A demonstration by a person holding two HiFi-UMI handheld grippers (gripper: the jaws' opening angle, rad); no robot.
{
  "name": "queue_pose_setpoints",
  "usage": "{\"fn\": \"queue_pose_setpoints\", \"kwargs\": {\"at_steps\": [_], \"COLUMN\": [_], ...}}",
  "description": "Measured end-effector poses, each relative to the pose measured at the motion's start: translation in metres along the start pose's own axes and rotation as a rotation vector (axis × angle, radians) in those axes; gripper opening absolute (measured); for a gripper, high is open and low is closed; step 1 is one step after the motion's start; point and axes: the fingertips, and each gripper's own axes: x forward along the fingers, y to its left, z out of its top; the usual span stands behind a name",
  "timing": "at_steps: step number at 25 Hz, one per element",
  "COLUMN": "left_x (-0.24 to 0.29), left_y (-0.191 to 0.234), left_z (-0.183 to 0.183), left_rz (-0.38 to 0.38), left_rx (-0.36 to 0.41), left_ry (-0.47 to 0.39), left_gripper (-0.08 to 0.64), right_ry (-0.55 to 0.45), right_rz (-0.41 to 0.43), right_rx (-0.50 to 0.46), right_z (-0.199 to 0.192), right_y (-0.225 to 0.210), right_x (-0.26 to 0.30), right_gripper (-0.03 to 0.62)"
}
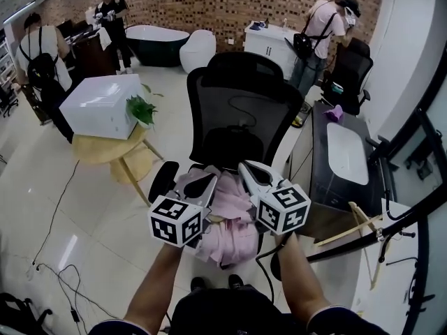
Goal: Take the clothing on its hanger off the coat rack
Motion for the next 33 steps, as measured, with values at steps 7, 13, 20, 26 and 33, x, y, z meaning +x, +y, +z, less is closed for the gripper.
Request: {"fn": "queue_pose_setpoints", "kwargs": {"at_steps": [7, 13, 20, 26, 33], "left_x": [-0.003, -0.003, -0.004, -0.003, -0.001], "left_y": [-0.004, -0.003, 0.001, -0.001, 0.000], "left_z": [0.004, 0.010, 0.013, 0.012, 0.011], "left_rz": [-0.026, -0.035, -0.042, -0.047, -0.053], "left_rx": [-0.001, 0.011, 0.019, 0.020, 0.019], "left_ry": [-0.005, -0.011, -0.012, -0.007, -0.004], "left_gripper": [0.012, 0.012, 0.012, 0.012, 0.012], "right_ry": [-0.015, -0.015, -0.013, -0.012, -0.009], "right_rz": [-0.027, -0.036, -0.035, -0.036, -0.041], "right_rx": [-0.010, -0.008, -0.014, -0.012, -0.013], "right_z": [0.012, 0.014, 0.015, 0.015, 0.015], "right_y": [0.002, 0.001, 0.004, 0.003, 0.001], "right_x": [-0.001, 0.002, 0.006, 0.005, 0.007], "right_gripper": [0.000, 0.001, 0.000, 0.002, 0.000]}}
